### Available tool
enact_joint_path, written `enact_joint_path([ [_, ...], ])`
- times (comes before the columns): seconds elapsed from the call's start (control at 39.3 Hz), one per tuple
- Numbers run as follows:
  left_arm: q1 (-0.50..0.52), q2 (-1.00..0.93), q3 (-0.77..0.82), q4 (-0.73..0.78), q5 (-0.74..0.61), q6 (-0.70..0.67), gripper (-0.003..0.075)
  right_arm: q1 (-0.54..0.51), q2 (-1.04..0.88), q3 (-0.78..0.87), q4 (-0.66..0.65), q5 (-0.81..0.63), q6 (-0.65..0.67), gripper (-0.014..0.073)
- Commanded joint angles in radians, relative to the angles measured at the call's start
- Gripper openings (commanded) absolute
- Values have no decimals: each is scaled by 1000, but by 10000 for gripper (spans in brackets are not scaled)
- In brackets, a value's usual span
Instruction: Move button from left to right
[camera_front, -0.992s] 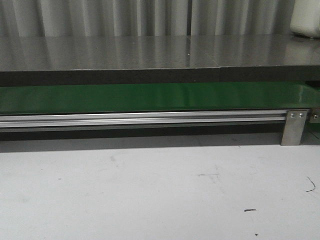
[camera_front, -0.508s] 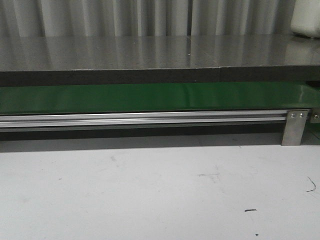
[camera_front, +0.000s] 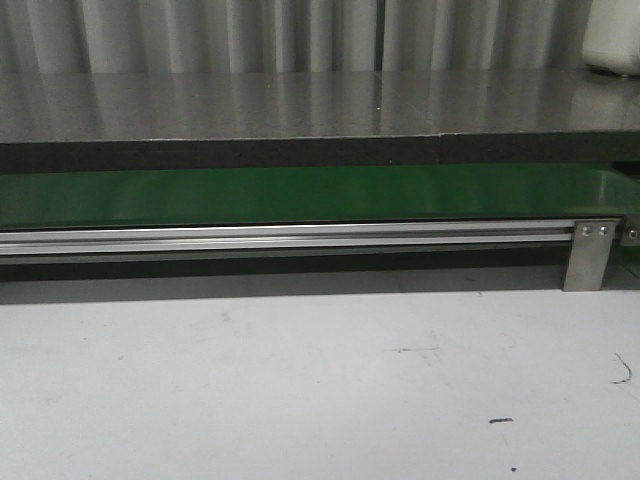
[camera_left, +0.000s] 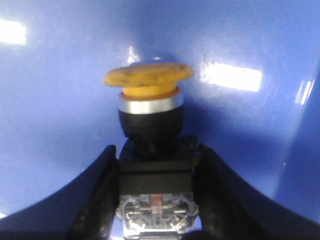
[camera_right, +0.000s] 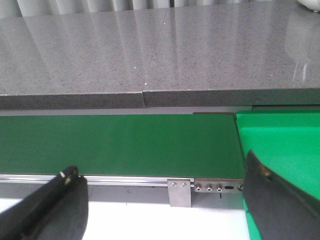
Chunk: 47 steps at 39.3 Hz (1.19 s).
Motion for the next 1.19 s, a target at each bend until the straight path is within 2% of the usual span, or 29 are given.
enact_joint_path([
  [0.0,-11,-91,-75,-9,23,-2,118,-7,8,-37,8,-82,-4,645],
  [0.33,-153,-156,-246,-47,219,-48,118,-7,8,-37,8,-82,-4,645],
  [0.56,-269,-214,-245,-49,219,-114,115,-7,8,-37,8,-81,-4,645],
  [0.71,-321,-253,-167,-42,219,-138,115,-7,8,-37,8,-81,-4,645],
  [0.92,-337,-293,-8,-52,219,-138,115,-7,8,-37,8,-81,-4,645],
  [1.07,-337,-284,65,-59,122,-138,122,-7,8,-37,8,-80,-4,645],
  [1.17,-337,-284,71,-81,107,-138,166,-7,8,-37,8,-80,-4,645],
])
